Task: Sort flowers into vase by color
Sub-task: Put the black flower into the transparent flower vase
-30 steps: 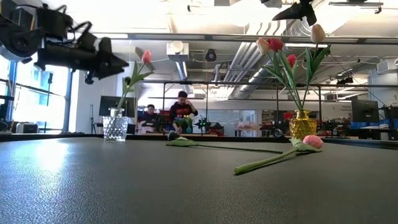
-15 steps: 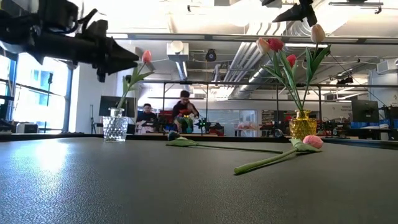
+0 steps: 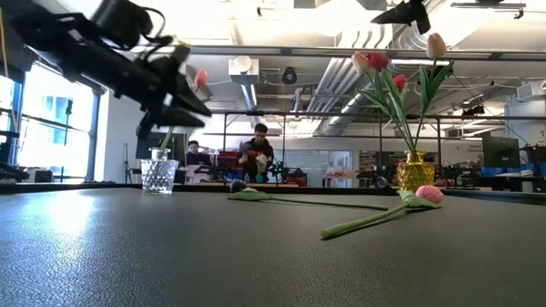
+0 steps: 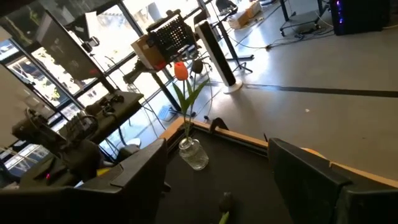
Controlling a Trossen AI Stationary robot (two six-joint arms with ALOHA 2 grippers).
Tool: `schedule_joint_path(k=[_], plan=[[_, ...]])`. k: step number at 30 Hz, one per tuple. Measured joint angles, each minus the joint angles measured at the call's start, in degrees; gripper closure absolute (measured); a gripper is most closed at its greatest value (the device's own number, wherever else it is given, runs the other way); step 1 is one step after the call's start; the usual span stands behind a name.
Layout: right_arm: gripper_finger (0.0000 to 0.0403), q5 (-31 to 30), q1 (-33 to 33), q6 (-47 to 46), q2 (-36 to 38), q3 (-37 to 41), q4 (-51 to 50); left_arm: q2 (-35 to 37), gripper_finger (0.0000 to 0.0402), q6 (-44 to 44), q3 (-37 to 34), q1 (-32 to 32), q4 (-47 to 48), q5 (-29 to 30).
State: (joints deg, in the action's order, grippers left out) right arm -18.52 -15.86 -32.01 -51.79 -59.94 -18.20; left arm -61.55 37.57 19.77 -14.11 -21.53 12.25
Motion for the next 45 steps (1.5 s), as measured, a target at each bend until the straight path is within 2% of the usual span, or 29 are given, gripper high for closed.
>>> schedule_joint_path(k=[5, 10, 16, 20, 24, 31, 36, 41, 45], plan=[[0.0136, 0.26, 0.00, 0.07, 0.00, 0.02, -0.04, -10.40, 0.0291, 5.75, 3.73, 2.26, -0.18, 1.74], [0.0136, 3.55, -0.01, 0.04, 0.20, 0.00, 0.00, -19.23, 0.0312, 13.52, 8.04, 2.83, -0.30, 2.48], [0.0136, 8.27, 0.00, 0.79, 1.13, 0.00, 0.01, -27.23, 0.0326, 22.97, 12.63, 2.91, -0.56, 2.03], [0.0136, 8.70, -0.02, 2.23, 2.10, 0.00, -0.43, -31.45, 0.0326, 27.05, 15.95, 2.93, -0.59, 1.99], [0.0136, 8.96, -0.02, 3.64, 3.01, 0.00, -1.33, -35.74, 0.0326, 28.77, 19.61, 2.40, 3.78, 1.50], [0.0136, 11.57, -0.02, 3.98, 4.02, 0.00, -3.41, -40.65, 0.0326, 28.10, 26.33, 2.00, 13.32, 3.42], [0.0136, 14.28, -0.02, 3.97, 4.54, 0.00, -4.42, -42.40, 0.0311, 28.28, 29.06, 2.02, 13.58, 6.26], [0.0136, 15.76, -0.02, 3.78, 5.37, 0.00, -6.79, -45.22, 0.0286, 31.28, 30.49, 1.56, 14.55, 5.16], [0.0136, 15.78, -0.02, 3.56, 7.07, 0.00, -9.77, -46.32, 0.0281, 33.44, 30.82, 1.74, 13.97, 4.61]])
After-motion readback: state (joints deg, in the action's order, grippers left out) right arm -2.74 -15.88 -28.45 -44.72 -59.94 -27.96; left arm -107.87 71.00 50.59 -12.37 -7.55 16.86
